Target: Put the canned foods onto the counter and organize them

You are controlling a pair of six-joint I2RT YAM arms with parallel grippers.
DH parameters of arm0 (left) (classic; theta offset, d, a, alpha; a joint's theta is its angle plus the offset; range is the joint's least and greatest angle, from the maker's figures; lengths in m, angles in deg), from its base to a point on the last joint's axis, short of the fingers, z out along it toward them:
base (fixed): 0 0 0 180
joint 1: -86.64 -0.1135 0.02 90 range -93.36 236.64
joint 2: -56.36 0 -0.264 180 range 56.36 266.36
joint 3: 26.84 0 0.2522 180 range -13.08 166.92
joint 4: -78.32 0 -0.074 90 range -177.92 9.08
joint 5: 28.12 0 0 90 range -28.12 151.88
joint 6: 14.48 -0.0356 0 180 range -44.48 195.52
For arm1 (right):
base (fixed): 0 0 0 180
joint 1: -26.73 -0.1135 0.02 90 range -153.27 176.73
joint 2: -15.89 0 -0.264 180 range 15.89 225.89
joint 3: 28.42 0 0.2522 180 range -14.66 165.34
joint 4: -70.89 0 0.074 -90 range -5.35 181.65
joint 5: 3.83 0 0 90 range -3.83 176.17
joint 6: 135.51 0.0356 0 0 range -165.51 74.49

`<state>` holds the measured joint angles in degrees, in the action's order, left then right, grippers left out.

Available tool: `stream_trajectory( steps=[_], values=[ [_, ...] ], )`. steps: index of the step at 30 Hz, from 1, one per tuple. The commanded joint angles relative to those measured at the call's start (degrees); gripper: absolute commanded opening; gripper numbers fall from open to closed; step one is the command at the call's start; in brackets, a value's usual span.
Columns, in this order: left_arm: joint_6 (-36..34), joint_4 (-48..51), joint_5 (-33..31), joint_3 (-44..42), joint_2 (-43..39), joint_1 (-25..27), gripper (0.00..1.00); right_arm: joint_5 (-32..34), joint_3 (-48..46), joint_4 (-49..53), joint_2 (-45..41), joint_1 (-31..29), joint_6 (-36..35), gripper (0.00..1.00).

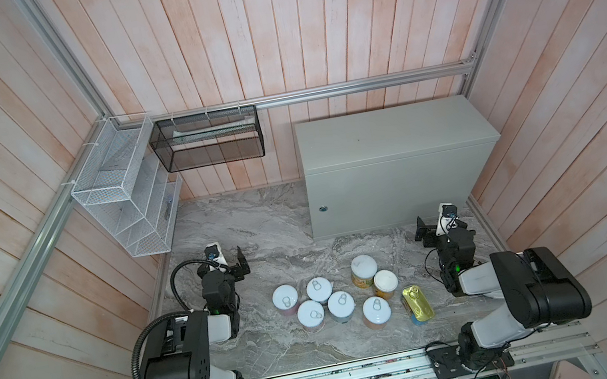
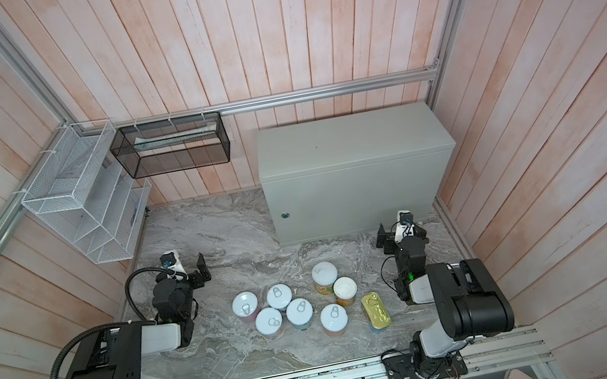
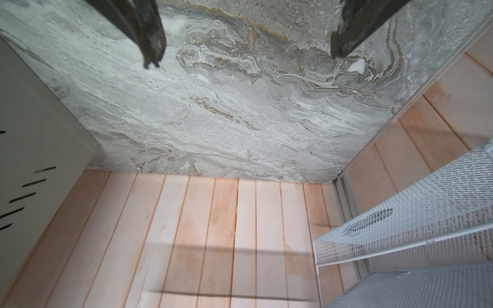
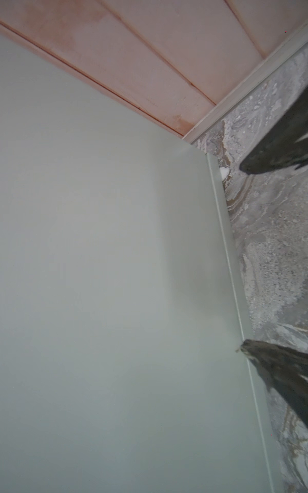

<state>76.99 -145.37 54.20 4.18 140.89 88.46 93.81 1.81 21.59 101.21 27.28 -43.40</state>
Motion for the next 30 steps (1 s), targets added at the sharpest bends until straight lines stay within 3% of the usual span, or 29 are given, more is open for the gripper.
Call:
stream_trajectory(
  steps=[1,6,10,16,21,30],
  values=[
    [0.3,8.9,-6.9,3.3,-4.3,2.0,1.0,3.4,3.9,7.5,-2.5,-1.0,-0.9,0.98],
    [0.8,17.7,-15.1,5.8,-10.1,7.5,1.0,11.5,4.7,10.6,-8.3,-3.6,0.0,0.98],
    [1.4,28.1,-21.4,9.4,-16.6,12.7,1.0,10.0,9.6,23.9,-16.6,-3.8,6.5,0.98],
    [6.5,41.2,-22.9,12.6,-24.6,19.0,1.0,6.6,12.9,40.0,-27.5,-5.0,14.4,0.98],
    [8.9,49.4,-22.8,14.6,-25.9,22.5,1.0,2.5,15.8,55.5,-32.3,-7.0,20.4,0.98],
    [10.2,55.7,-24.6,20.3,-22.1,29.4,1.0,4.6,17.9,73.6,-34.6,-21.1,24.0,0.98]
  ],
)
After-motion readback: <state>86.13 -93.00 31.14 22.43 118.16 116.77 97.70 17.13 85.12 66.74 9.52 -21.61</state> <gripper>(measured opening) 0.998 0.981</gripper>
